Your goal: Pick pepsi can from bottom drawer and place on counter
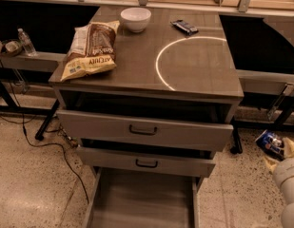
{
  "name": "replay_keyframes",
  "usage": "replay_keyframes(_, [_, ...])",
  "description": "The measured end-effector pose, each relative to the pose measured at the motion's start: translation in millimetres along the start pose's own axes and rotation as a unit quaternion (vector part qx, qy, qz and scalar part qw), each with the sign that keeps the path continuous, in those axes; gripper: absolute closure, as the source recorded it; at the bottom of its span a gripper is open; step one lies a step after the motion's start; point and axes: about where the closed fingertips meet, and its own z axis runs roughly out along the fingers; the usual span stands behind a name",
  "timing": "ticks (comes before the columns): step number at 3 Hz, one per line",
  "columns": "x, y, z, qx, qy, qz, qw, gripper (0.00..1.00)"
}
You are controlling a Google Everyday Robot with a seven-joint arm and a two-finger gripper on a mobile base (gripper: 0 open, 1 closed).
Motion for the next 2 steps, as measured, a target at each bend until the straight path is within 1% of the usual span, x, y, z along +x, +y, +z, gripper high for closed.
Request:
replay_keyframes(1, [-21.4,-69.2,20.0,0.081,-0.03,0.019,0.9961,1.0])
replay_keyframes(2, [-64.0,-113.0,29.8,0.12,-0.08,0.04,0.9887,1.0])
